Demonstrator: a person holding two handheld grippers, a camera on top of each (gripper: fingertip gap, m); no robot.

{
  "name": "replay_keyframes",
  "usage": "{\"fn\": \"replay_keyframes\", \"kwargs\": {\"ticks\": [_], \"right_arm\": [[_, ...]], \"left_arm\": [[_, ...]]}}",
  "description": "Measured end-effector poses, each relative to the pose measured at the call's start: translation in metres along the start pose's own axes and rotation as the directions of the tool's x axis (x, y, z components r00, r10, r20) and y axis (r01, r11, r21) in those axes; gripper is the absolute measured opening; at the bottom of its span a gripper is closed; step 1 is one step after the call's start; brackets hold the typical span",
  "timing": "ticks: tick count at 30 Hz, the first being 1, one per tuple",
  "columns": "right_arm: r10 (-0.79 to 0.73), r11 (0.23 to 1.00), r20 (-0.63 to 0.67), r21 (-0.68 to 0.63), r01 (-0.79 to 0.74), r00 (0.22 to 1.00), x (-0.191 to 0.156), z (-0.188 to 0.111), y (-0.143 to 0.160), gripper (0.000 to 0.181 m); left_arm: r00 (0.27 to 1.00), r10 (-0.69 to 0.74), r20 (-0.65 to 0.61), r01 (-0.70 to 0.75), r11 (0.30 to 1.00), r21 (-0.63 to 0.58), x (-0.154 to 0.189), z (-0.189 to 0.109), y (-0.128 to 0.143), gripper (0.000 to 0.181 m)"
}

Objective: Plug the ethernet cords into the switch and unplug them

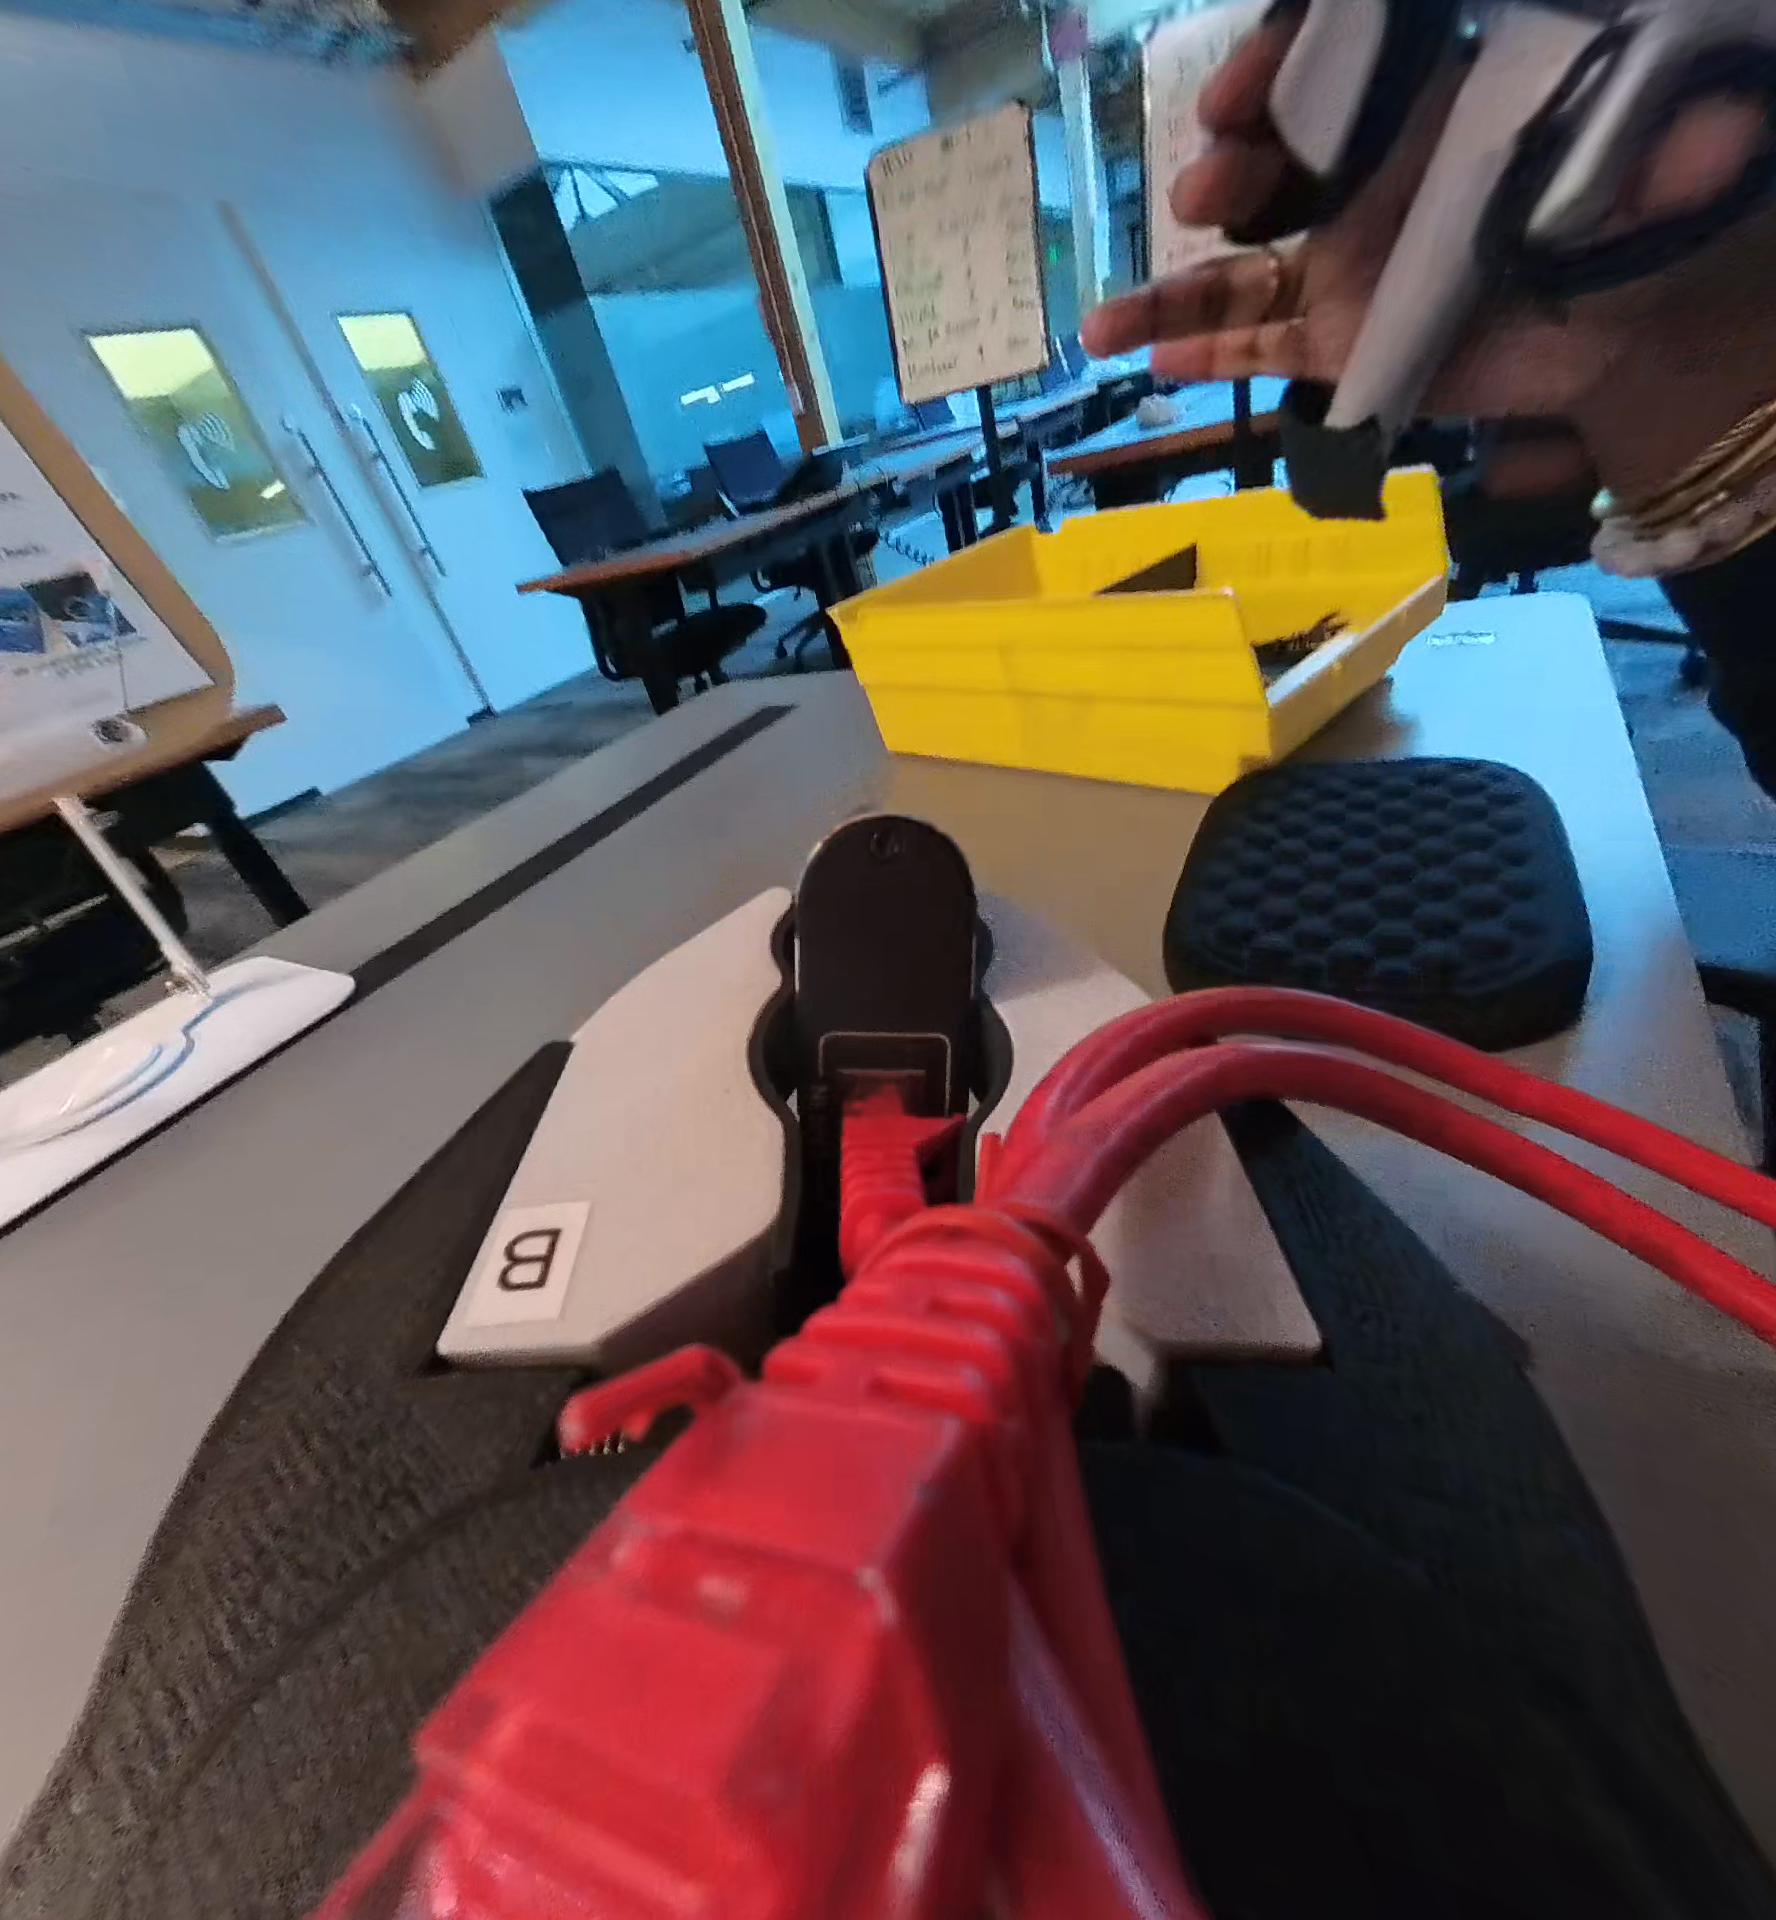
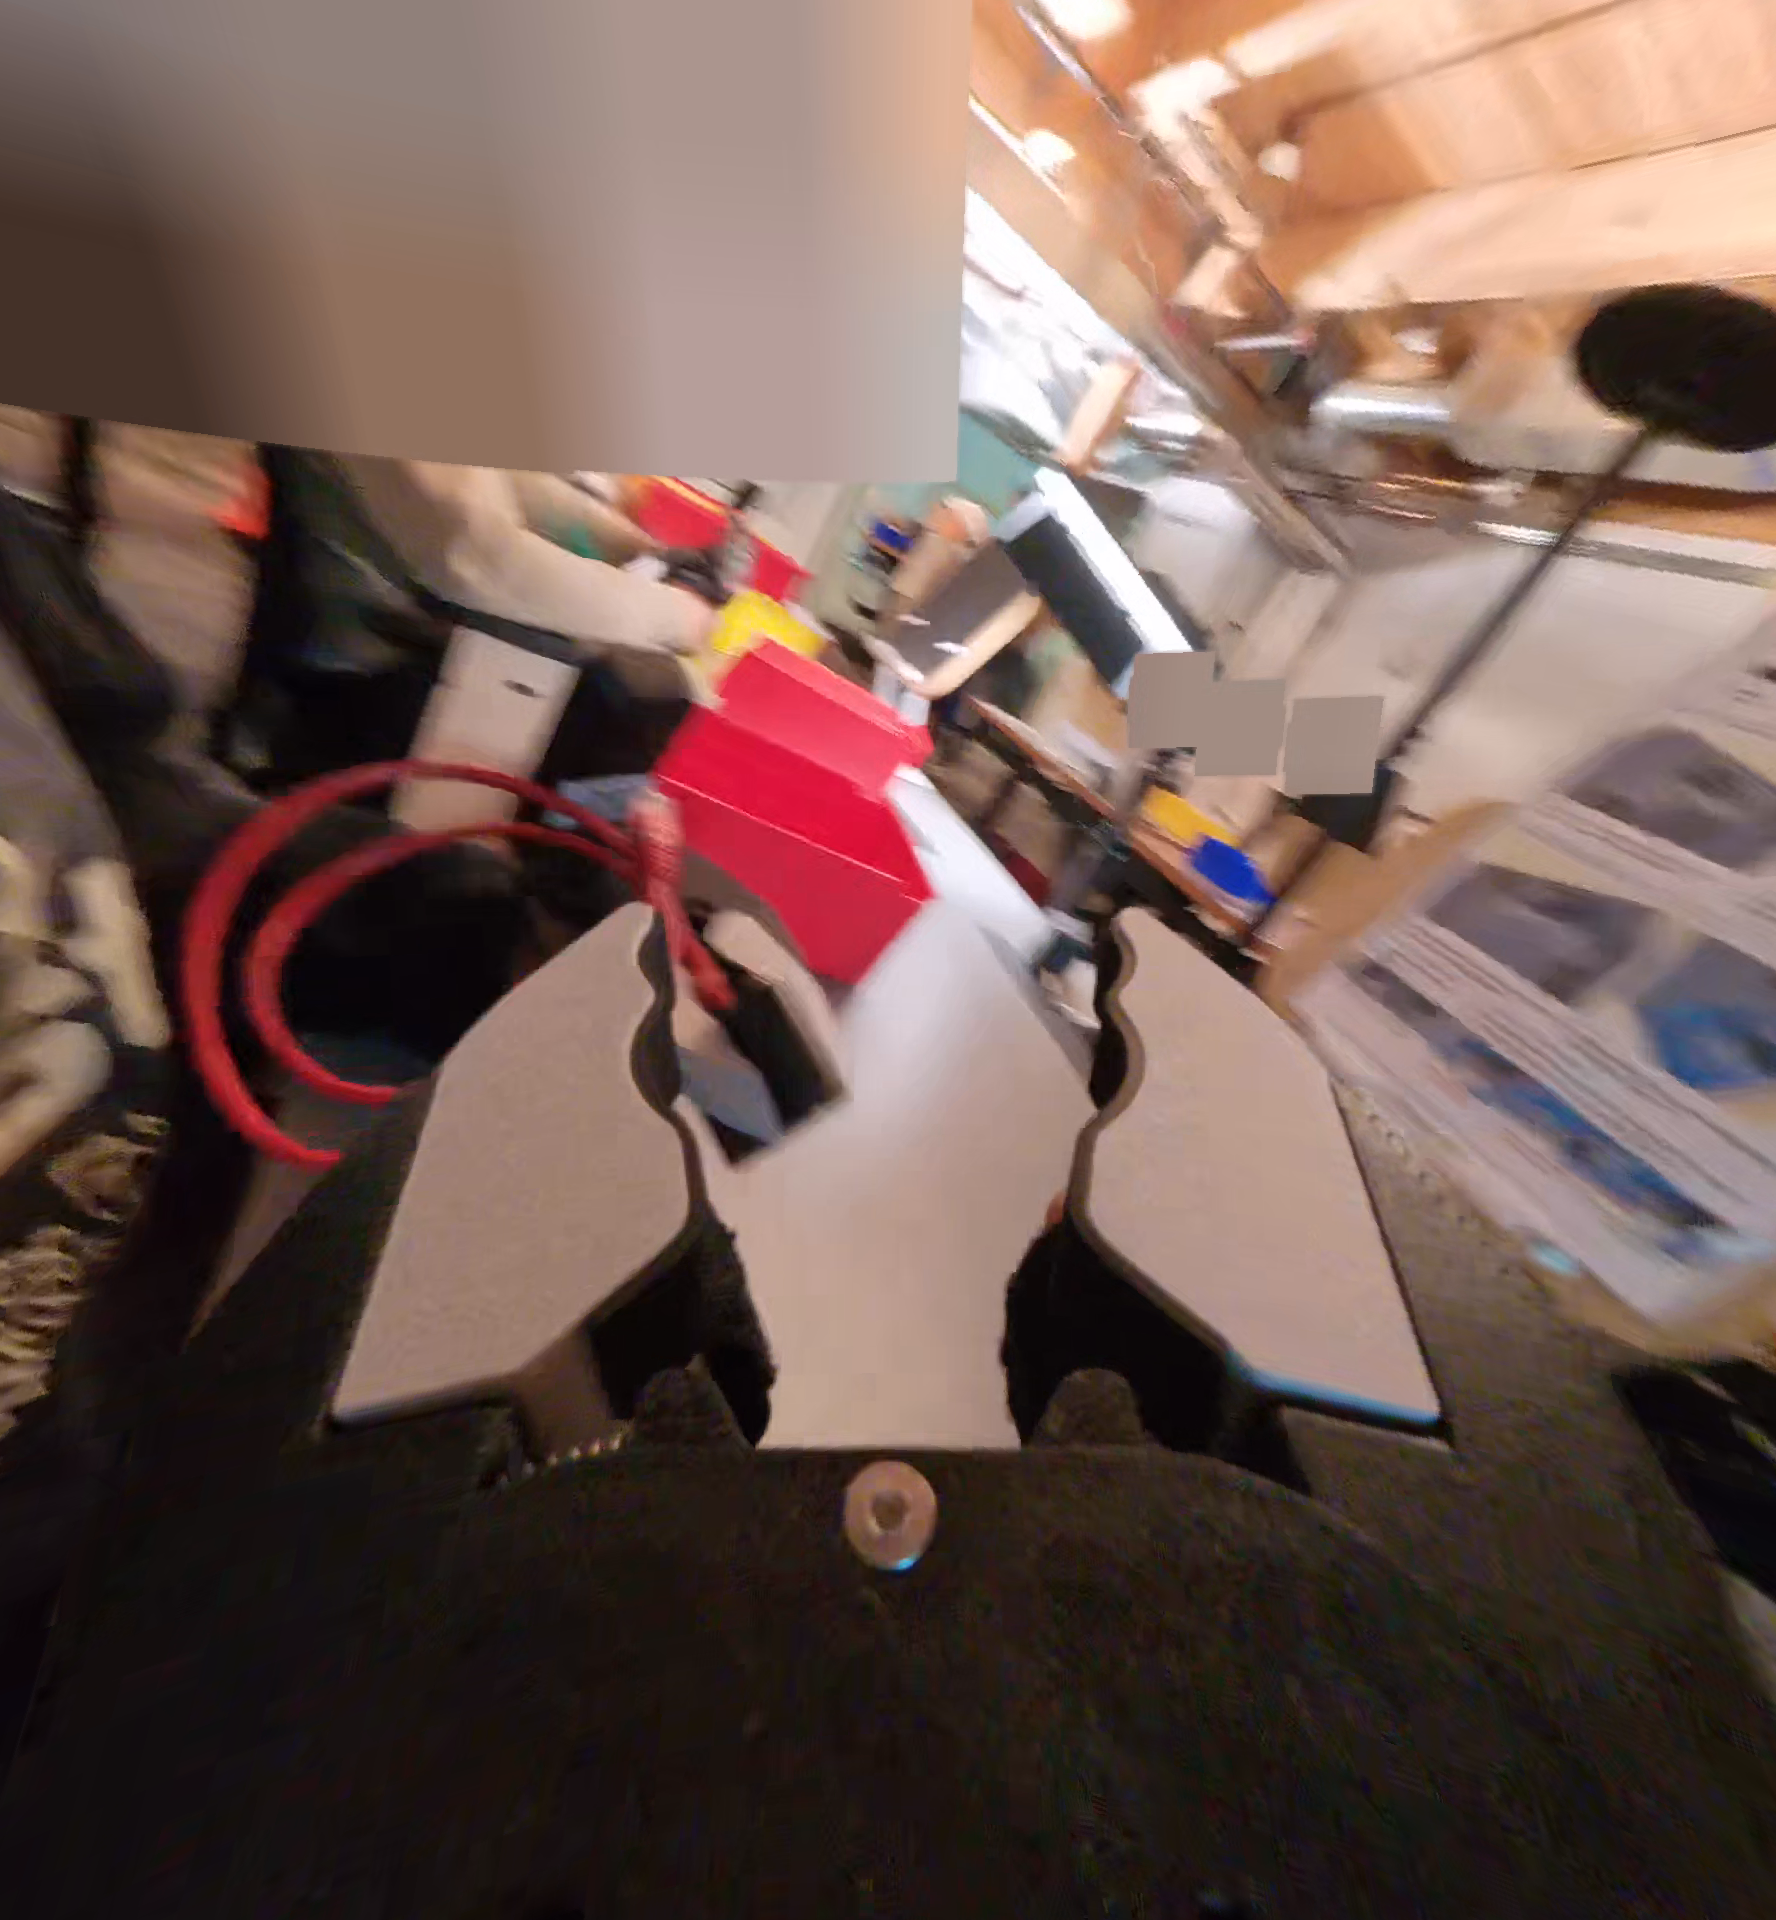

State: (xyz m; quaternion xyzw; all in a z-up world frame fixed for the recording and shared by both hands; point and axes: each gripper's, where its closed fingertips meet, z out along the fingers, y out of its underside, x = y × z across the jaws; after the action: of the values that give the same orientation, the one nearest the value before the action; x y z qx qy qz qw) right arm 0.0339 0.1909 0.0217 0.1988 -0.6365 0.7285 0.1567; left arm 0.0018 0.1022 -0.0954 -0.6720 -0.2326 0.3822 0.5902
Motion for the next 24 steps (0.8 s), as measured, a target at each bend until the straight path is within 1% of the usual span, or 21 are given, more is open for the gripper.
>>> {"fn": "replay_keyframes", "kwargs": {"ticks": [1,3,4,6,8,9,11,13,14,16,17,19,20,22,24], "right_arm": [[0.026,0.999,0.07,0.018,-0.028,0.997,-0.016,0.012,-0.001,0.079],[0.039,0.999,0.152,0.008,-0.04,0.988,-0.042,0.035,0.004,0.078],[0.021,1.0,0.166,-0.007,-0.02,0.986,-0.053,0.047,0.009,0.077],[-0.014,1.0,0.141,-0.013,0.016,0.99,-0.066,0.069,0.016,0.072],[-0.043,0.996,0.163,-0.065,0.054,0.986,-0.08,0.083,0.029,0.07],[-0.055,0.993,0.176,-0.094,0.072,0.983,-0.085,0.087,0.037,0.069],[-0.072,0.984,0.188,-0.148,0.101,0.979,-0.086,0.089,0.052,0.061],[-0.099,0.966,0.183,-0.217,0.138,0.978,-0.079,0.086,0.066,0.057],[-0.103,0.962,0.182,-0.231,0.144,0.978,-0.076,0.083,0.07,0.056],[-0.095,0.969,0.175,-0.207,0.131,0.98,-0.073,0.081,0.067,0.055],[-0.088,0.976,0.166,-0.18,0.118,0.982,-0.071,0.081,0.063,0.055],[-0.071,0.989,0.157,-0.117,0.09,0.985,-0.072,0.082,0.053,0.058],[-0.063,0.992,0.156,-0.094,0.079,0.986,-0.073,0.083,0.049,0.059],[-0.044,0.992,0.153,-0.108,0.061,0.987,-0.075,0.086,0.052,0.059],[-0.059,0.98,0.176,-0.175,0.091,0.983,-0.076,0.085,0.064,0.06]], "left_arm": [[1.0,0.003,-0.008,-0.004,1.0,-0.017,0.002,0.001,0.003,0.026],[1.0,0.026,0.002,-0.026,0.998,-0.062,0.002,0.003,0.009,0.026],[0.999,0.05,0.011,-0.048,0.994,-0.094,0.001,0.004,0.014,0.026],[0.995,0.089,0.042,-0.08,0.981,-0.179,-0.002,0.006,0.026,0.026],[0.988,0.149,0.046,-0.133,0.961,-0.242,-0.002,0.007,0.035,0.026],[0.984,0.17,0.048,-0.152,0.954,-0.258,-0.001,0.007,0.037,0.026],[0.984,0.177,0.025,-0.165,0.95,-0.266,0.003,0.008,0.039,0.026],[0.991,0.135,0.005,-0.131,0.97,-0.206,0.006,0.008,0.03,0.026],[0.996,0.091,-0.006,-0.09,0.982,-0.163,0.007,0.006,0.024,0.026],[0.999,-0.016,-0.028,0.013,0.995,-0.098,0.006,0.004,0.014,0.026],[0.998,-0.049,-0.029,0.046,0.994,-0.097,0.004,0.003,0.015,0.026],[0.999,-0.032,-0.008,0.03,0.988,-0.154,0.001,0.004,0.024,0.026],[1.0,-0.015,-0.02,0.012,0.984,-0.179,0.003,0.006,0.028,0.026],[0.995,-0.039,-0.089,0.024,0.986,-0.167,0.016,0.007,0.026,0.026],[0.993,-0.047,-0.112,0.032,0.991,-0.13,0.02,0.007,0.019,0.026]]}}
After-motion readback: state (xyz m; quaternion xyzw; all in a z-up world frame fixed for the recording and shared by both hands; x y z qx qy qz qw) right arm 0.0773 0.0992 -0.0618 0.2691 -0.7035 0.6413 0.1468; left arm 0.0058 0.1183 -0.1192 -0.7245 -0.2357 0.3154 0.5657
